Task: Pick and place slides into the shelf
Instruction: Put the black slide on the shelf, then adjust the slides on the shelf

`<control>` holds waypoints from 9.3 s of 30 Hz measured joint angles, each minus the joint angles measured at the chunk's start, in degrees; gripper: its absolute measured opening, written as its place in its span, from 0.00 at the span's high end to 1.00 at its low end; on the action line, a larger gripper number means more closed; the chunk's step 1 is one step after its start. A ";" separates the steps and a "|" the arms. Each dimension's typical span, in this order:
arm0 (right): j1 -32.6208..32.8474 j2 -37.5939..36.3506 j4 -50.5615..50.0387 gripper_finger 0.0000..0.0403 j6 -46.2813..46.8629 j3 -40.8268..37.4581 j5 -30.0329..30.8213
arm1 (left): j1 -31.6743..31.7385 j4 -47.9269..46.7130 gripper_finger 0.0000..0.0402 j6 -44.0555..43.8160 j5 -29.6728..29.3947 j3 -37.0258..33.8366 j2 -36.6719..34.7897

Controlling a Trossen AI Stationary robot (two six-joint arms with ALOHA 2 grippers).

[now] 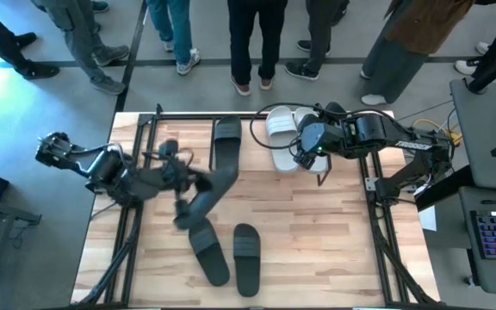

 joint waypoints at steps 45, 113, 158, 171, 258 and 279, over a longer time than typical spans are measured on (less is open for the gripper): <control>0.00 -7.58 -0.68 0.36 6.89 0.00 6.02 | 28.63 18.00 1.00 30.42 -18.76 10.75 37.24; -12.84 0.69 28.92 0.44 -42.73 -21.98 -8.05 | 31.58 10.45 0.40 26.10 -0.84 10.51 32.23; -21.24 2.92 38.33 0.95 -46.55 -30.38 -10.41 | 34.29 15.01 0.40 24.63 5.39 7.10 31.37; -21.24 2.49 37.62 0.93 -44.96 -30.45 -10.49 | 35.65 21.65 0.40 24.64 17.97 8.85 29.14; -11.42 0.24 17.84 0.57 -31.97 -16.23 -17.04 | 38.61 19.37 0.78 20.03 31.72 6.40 24.46; -8.94 9.04 30.99 0.94 -19.08 -15.37 -29.26 | 36.94 4.56 0.78 7.00 21.30 -2.54 20.39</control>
